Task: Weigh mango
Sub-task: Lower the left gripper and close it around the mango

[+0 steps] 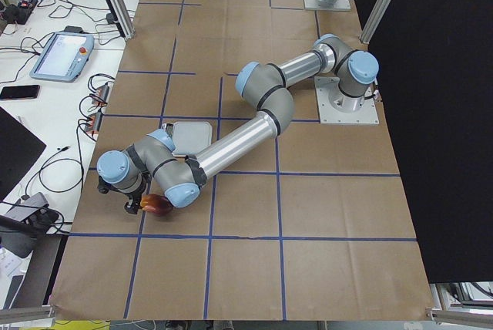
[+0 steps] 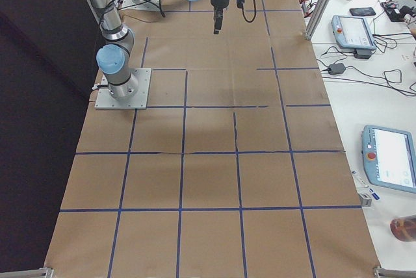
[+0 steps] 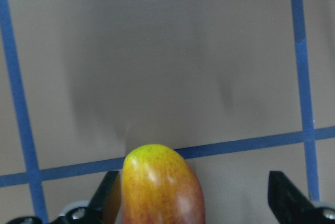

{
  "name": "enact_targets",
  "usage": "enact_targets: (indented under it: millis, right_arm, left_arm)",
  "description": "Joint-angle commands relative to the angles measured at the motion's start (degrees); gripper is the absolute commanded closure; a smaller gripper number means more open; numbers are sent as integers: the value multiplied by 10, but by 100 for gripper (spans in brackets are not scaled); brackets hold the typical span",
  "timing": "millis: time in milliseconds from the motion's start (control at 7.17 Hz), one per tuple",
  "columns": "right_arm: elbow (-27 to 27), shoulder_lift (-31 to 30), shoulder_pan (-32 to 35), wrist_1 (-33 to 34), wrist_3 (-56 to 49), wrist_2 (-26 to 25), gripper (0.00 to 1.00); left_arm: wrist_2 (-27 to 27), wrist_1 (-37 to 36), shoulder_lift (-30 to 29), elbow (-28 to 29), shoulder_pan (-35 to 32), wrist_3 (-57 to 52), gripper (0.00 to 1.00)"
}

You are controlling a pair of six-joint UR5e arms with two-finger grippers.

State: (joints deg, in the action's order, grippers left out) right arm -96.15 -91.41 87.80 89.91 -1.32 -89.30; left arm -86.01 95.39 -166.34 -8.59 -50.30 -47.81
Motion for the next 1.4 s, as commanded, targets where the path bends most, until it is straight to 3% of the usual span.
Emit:
enact_targets:
  millis: [0,419,1256]
  right_arm:
    - [0,0,0,0,0,0,0]
    - [0,0,0,0,0,0,0]
    - [0,0,0,0,0,0,0]
  left_arm:
    - [-14,5,-4,1,1,1,1]
    - [-14,5,-4,1,1,1,11]
    - [-26,81,-4,-1,21,0,10]
